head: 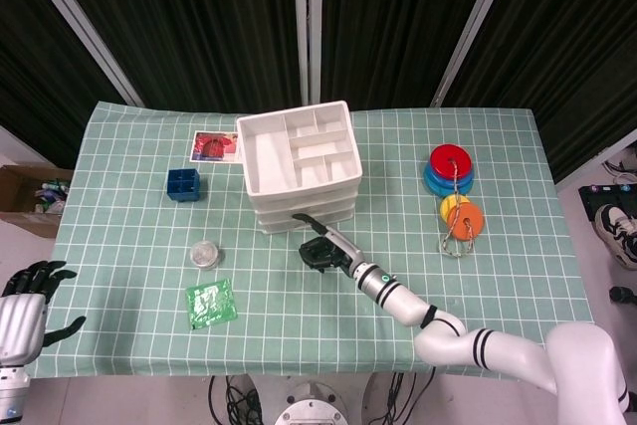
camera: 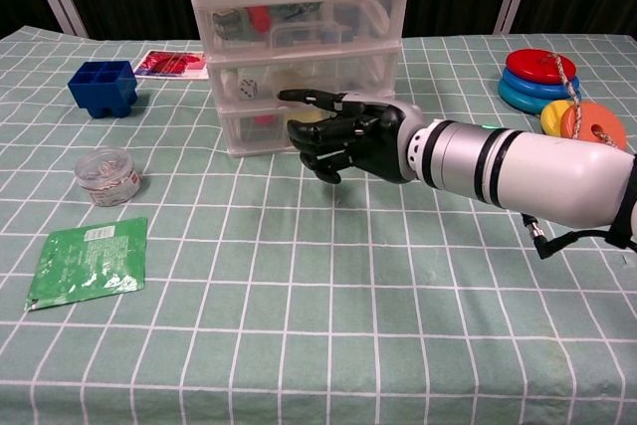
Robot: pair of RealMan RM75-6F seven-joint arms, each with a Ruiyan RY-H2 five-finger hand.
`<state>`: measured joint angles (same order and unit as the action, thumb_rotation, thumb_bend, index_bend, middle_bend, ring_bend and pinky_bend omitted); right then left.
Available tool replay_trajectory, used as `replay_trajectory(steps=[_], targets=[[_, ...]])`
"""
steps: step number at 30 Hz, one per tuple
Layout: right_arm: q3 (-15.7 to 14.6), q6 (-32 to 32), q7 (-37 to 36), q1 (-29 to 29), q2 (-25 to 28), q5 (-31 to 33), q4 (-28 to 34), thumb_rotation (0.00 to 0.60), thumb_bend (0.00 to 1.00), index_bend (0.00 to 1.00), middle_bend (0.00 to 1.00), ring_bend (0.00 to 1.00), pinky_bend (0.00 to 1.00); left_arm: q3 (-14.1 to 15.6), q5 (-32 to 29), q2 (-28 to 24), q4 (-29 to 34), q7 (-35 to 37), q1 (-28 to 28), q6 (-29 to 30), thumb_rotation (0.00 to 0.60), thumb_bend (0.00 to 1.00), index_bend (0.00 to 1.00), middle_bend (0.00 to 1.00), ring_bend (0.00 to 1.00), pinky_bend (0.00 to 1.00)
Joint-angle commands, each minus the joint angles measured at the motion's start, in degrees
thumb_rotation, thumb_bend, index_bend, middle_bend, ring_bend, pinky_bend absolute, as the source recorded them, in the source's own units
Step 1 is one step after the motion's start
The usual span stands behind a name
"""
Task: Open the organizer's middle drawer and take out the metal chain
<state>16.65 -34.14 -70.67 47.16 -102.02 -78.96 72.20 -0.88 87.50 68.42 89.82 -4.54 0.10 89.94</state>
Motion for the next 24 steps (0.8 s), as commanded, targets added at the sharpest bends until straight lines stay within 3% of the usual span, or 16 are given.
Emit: replay_trajectory(steps=[1,8,24], targets=[[-0.03,0.06,0.05,0.23,-0.26,0.26,-0.38,0.6,0.48,0.13,0.75,0.69,0.81,0.03,-0.01,0.0,-0.01,0.04,-0.01,-0.06,0.6,0.0,0.33,0.23,0.15,0.2],[-0.54,-0.21,0.12,0.29,-0.14,0.42,-0.46,0.6,0.48,0.21,0.75,0.68,0.81,0.08,-0.03,-0.04,0.02,0.05,-0.21,0.12,0.6,0.0,0.33,0.23,0.15,0.2],[-5.96,-5.81,1.92,-3.4,2.81,-3.45,4.97,0.6,0.48,0.18,0.75,0.68,0.81,0.24,0.27,0.19,-0.49,0.66,-0.59,0.53,0.6,0.0,0.33,0.23,0.15,0.2]])
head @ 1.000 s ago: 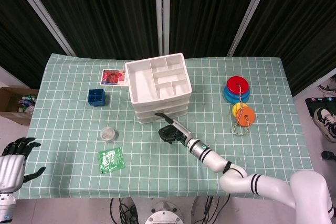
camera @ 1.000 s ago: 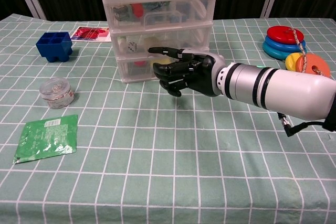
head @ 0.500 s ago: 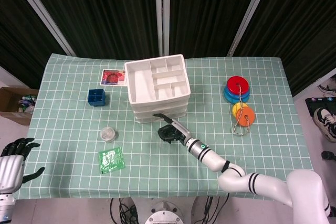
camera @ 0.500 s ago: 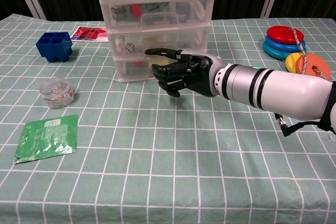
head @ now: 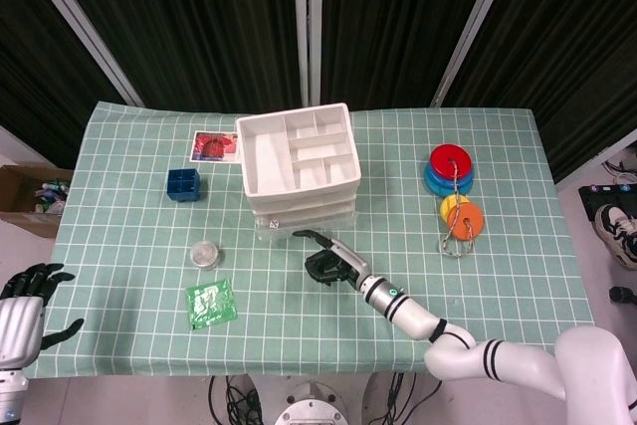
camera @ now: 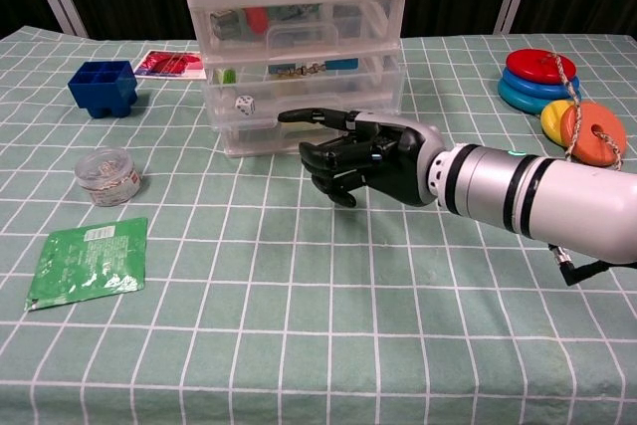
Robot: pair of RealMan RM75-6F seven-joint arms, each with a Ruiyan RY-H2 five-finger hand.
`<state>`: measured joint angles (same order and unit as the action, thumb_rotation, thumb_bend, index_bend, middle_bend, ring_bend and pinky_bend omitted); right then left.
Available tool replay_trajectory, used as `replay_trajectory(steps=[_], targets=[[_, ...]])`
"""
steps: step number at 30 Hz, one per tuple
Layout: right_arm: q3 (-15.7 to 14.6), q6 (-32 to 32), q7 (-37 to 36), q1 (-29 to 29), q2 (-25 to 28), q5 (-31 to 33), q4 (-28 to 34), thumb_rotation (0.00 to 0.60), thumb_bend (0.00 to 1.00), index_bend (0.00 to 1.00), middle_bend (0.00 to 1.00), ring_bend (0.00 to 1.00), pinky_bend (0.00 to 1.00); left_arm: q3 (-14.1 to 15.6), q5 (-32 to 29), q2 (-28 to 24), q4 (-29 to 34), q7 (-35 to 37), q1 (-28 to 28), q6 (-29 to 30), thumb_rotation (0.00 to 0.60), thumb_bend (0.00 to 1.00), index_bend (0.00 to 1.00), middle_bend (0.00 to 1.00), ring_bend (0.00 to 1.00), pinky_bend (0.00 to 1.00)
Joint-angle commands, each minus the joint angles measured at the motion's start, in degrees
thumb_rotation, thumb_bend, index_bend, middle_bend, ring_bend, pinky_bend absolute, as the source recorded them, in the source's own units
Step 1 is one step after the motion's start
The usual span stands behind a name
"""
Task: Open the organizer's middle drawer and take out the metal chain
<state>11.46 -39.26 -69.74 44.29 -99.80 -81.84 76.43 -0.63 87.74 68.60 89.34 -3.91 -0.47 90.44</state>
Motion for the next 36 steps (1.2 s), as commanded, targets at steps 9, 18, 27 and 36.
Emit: replay_trajectory(steps=[9,18,27,36], targets=[[-5.49,-4.91,22.35,-2.77,8.7,-2.77,10.49,0.6,0.48,0.01,0.74,0.68,0.82,-0.09,0.05,0.03,-0.16,-0.02,-0.23,0.41,0.6,0.0,0.33,0.23,0.15,0.2],[-3.12,-9.71,44.85,-4.1,17.76,2.33,22.76,0.6,0.48,0.01,0.75,0.69,0.83,-0.22,0.32,0.25,-0.26,-0.14,0.08,0.15,0.6,0.0,0.33,0.23,0.15,0.2],[0.7,-4.43,53.84,-0.1,18.2,16.04,21.63,0.6,0.48,0.01,0.75,0.69,0.85,-0.28,0.16,0.29,0.08,-0.47,0.31,-0.31,0.6,0.0,0.33,0.23,0.15,0.2],[1.3,-1.5,57.29,2.63,16.13,22.51,18.45,0.6,0.48,0.14,0.77,0.71,0.88,-0.23,-0.1,0.03,0.28,-0.53,0.06,-0.17,0.6,0.0,0.33,0.23,0.15,0.2]])
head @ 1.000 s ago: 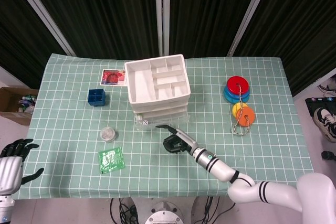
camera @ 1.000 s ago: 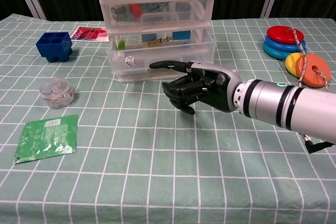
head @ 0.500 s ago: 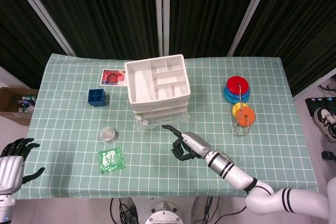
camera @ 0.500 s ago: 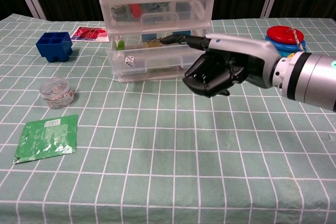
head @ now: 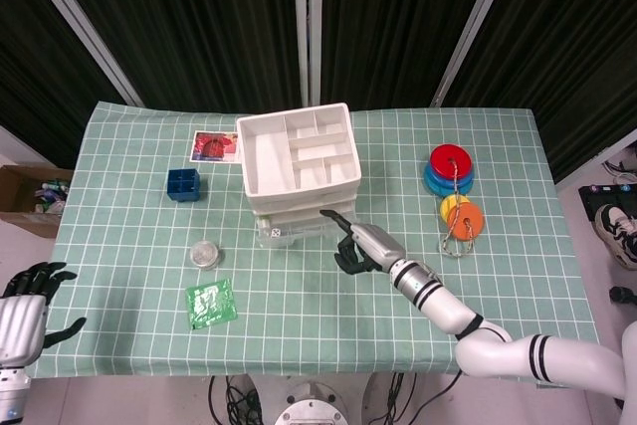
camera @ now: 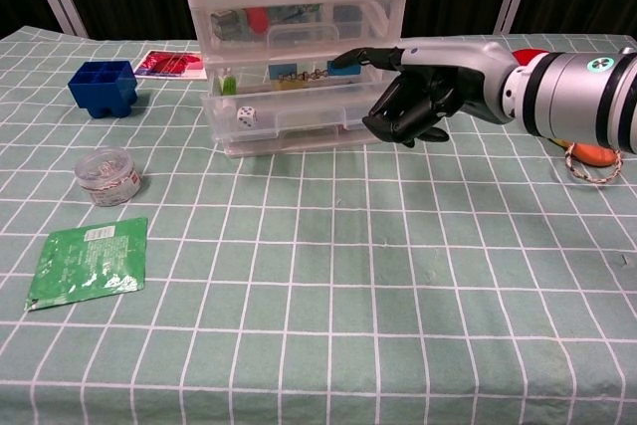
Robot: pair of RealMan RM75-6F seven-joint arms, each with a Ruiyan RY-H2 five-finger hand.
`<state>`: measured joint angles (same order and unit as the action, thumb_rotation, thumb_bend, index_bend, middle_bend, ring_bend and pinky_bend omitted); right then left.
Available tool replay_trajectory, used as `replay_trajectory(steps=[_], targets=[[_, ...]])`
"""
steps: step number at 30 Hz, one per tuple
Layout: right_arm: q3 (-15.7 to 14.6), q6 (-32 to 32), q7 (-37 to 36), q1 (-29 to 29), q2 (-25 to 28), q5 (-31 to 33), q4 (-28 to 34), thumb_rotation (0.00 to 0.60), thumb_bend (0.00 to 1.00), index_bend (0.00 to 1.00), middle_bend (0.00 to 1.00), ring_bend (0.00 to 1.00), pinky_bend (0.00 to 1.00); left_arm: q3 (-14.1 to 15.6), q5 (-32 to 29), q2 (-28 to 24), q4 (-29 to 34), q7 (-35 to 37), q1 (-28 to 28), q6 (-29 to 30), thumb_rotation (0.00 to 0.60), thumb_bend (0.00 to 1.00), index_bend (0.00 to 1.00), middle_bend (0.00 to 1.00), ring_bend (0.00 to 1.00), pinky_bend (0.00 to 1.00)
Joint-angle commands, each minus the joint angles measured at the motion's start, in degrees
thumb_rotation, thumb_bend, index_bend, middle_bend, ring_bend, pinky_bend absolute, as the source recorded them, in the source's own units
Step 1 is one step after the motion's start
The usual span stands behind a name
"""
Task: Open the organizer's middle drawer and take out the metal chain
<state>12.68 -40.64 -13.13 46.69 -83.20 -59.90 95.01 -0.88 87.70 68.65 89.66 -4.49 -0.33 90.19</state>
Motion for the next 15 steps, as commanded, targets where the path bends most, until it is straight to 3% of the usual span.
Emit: replay_trajectory(steps=[1,6,15], targets=[[0.03,-0.46,0.8,0.07,-0.54,0.52,0.05,0.6,0.48,0.17,0.78,0.71,0.88,0.03,-0.12,-0.01,-0.08,0.08,-0.13,0.07,0.6,0.0,0.33,0.23,0.15,0.2],[-0.46,-1.69,1.01,-0.89,-0.39,-0.51,1.32,0.6,0.48,0.27,0.78,0.72,0.89,0.1,-0.13,0.13,-0.33,0.26,-0.11,-0.1,0.6,0.0,0.33,0.23,0.15,0.2],[-2.55,-2.73,0.98,-2.88,1.63,-5.01,6.25,0.6,0.48,0.27,0.78,0.72,0.89,0.12,-0.08,0.28,-0.66,0.57,-0.2,0.01,0.6,0.0,0.33,0.23,0.15,0.2]])
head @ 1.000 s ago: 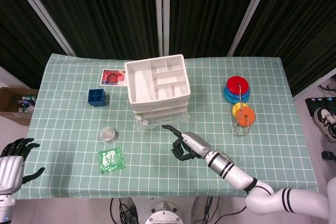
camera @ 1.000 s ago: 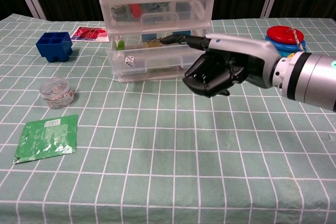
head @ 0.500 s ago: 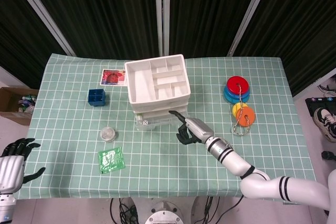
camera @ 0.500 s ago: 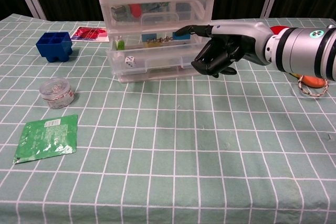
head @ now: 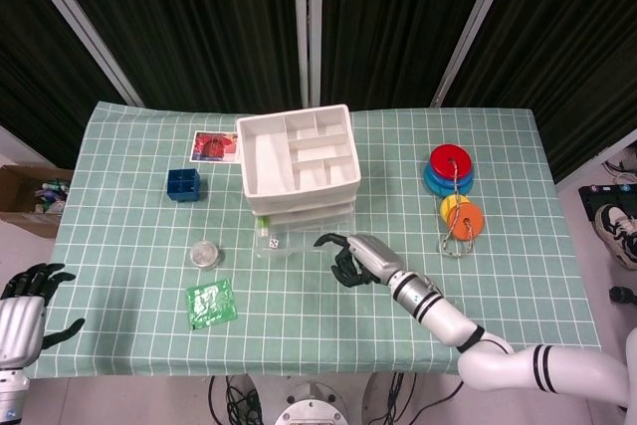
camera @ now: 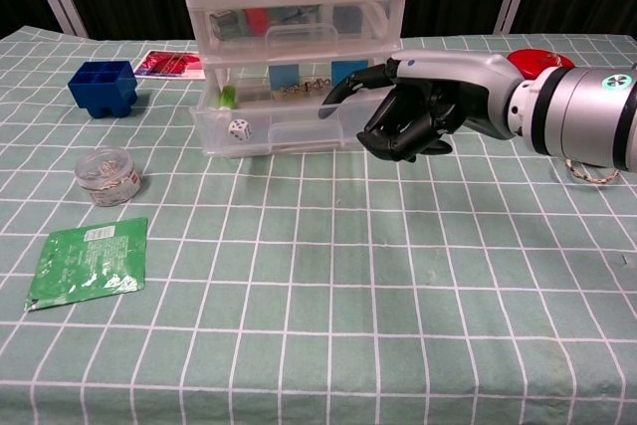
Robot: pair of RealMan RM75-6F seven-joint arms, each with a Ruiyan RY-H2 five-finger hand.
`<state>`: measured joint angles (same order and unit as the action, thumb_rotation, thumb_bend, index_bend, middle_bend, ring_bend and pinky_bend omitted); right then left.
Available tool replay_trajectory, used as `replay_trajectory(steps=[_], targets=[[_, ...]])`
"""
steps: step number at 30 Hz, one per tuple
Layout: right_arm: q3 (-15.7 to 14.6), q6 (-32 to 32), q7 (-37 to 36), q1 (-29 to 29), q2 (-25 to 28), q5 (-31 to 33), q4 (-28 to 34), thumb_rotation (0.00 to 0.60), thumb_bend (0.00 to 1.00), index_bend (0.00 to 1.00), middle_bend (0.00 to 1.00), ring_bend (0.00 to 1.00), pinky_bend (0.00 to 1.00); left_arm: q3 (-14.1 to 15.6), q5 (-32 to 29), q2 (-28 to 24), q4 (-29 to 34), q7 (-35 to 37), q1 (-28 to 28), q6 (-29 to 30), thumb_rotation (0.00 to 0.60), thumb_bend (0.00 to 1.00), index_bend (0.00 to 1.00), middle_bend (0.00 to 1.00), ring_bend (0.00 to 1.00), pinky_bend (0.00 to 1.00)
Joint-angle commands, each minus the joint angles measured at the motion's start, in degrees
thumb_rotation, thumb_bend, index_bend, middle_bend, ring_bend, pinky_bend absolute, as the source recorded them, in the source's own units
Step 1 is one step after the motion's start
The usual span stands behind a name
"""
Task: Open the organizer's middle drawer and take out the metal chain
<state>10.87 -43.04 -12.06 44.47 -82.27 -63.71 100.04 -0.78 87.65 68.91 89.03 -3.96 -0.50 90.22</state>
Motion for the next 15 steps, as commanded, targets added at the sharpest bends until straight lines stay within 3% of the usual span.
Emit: replay_trajectory(steps=[1,15], targets=[[-1.14,-0.44,-0.08,-0.95,1.0,-1.86,1.84,0.6,0.48,0.27,0.78,0.72,0.89,0.03,-0.01,0.06,-0.09,0.11,-0.04,-0.01,0.6,0.0,0.33,0.23,0.15,0.2],[-4.39,-0.81,1.29,-2.63,2.97,-5.95,5.15,0.6,0.48,0.25,0.79,0.72,0.89,0.12,0.08,0.42,-0.48,0.32,-0.03,-0.15,0.6,0.0,0.33,0.23,0.15,0.2]])
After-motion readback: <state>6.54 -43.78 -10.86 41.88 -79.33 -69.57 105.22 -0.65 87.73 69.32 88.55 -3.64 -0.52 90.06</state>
